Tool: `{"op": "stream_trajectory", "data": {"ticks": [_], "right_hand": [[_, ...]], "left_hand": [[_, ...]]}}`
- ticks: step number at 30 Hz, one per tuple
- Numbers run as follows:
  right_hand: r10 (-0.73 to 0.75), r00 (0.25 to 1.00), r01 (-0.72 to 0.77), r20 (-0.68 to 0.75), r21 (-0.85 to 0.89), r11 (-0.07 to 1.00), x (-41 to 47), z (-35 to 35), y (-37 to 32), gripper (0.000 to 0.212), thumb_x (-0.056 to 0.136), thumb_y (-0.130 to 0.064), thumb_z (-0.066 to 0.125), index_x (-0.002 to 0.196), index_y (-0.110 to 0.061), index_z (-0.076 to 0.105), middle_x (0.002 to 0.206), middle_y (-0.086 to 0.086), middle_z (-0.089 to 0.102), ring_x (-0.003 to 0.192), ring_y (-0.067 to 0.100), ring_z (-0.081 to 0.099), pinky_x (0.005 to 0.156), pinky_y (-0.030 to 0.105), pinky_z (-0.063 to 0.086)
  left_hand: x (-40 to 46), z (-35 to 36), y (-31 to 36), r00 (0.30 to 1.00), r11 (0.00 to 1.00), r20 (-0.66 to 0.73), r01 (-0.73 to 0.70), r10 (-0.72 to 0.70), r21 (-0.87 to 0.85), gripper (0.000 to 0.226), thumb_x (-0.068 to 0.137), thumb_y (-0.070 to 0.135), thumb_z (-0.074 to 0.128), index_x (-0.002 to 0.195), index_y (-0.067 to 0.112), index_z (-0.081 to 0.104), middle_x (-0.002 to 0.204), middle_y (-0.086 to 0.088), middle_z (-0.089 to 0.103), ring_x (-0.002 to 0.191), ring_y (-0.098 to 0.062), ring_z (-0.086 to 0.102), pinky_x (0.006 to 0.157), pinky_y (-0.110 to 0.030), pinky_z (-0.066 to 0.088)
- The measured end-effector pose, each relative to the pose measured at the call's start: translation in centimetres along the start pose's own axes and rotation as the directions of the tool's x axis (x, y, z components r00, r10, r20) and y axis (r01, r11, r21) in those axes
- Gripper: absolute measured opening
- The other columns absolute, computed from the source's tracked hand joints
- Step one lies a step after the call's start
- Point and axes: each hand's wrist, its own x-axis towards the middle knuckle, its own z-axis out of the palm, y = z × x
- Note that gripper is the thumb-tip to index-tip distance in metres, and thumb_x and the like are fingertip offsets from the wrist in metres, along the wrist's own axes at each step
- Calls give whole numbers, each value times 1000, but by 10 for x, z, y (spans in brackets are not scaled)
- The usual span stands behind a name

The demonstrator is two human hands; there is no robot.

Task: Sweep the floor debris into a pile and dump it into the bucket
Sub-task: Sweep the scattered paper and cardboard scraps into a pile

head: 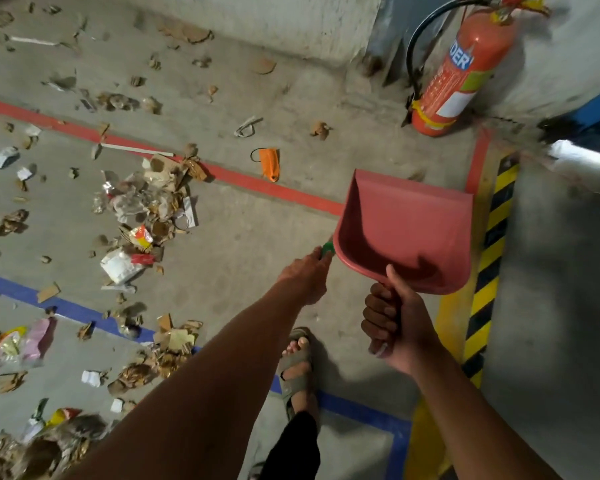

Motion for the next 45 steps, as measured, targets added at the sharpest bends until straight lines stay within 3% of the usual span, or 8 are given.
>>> {"op": "stream_trajectory", "data": {"ticks": [4,9,12,17,24,32,39,45], "right_hand": [[29,1000,-29,-3,-3,1000,46,6,-30,48,101,-50,56,68,-21,38,49,-6,23,31,8,21,33,22,17],[100,993,-98,57,-34,995,95,35,-55,47,102,-50,54,67,-21,39,49,-6,24,32,7,22,33,22,18],[150,983,-148,103,-32,989,113,57,-71,47,101,-50,53,66,-21,42,49,-7,26,32,6,24,31,22,22],[169,974,-160,151,-71,985,126,91,-101,47,103,-52,51,67,-22,43,49,-8,27,33,4,24,33,21,18],[181,969,-171,167,-74,982,144,109,-145,47,104,-51,50,69,-22,41,48,-7,29,33,6,25,32,22,22],[258,962,-248,93,-111,962,189,114,-202,48,102,-52,52,66,-21,41,48,-6,26,31,7,24,30,20,20],[275,959,-255,75,-209,944,239,122,-256,47,102,-50,54,67,-22,40,49,-7,25,31,6,23,30,19,21],[292,951,-269,97,-200,942,252,136,-271,47,102,-51,54,68,-22,41,50,-7,25,34,5,23,29,21,24]], "left_hand": [[51,-28,-24,978,968,-60,190,-202,-167,67,94,12,51,158,20,33,143,-14,50,123,-40,58,100,-45,49],[71,-65,-71,823,783,-124,465,-554,-413,64,97,13,50,158,9,30,142,-18,50,125,-41,56,102,-47,49],[64,-78,-89,731,704,-198,489,-653,-515,70,97,8,47,161,8,20,149,-18,41,122,-44,57,101,-51,50],[47,-92,-84,678,671,-268,441,-684,-596,73,98,6,38,164,11,8,163,-12,25,117,-44,58,99,-53,51],[80,-110,-42,816,837,-331,301,-474,-458,69,103,12,41,164,20,11,170,-9,17,115,-47,61,93,-55,55],[180,-176,-54,927,950,-261,211,-270,-230,68,92,12,50,155,33,37,148,-7,51,120,-43,61,90,-54,57],[250,-252,-103,725,739,-238,518,-647,-431,38,97,17,49,134,11,56,111,-17,65,95,-35,65,74,-38,54],[224,-254,-79,643,714,-400,345,-653,-609,39,99,10,44,138,11,48,116,-13,63,94,-35,66,81,-48,58]]}}
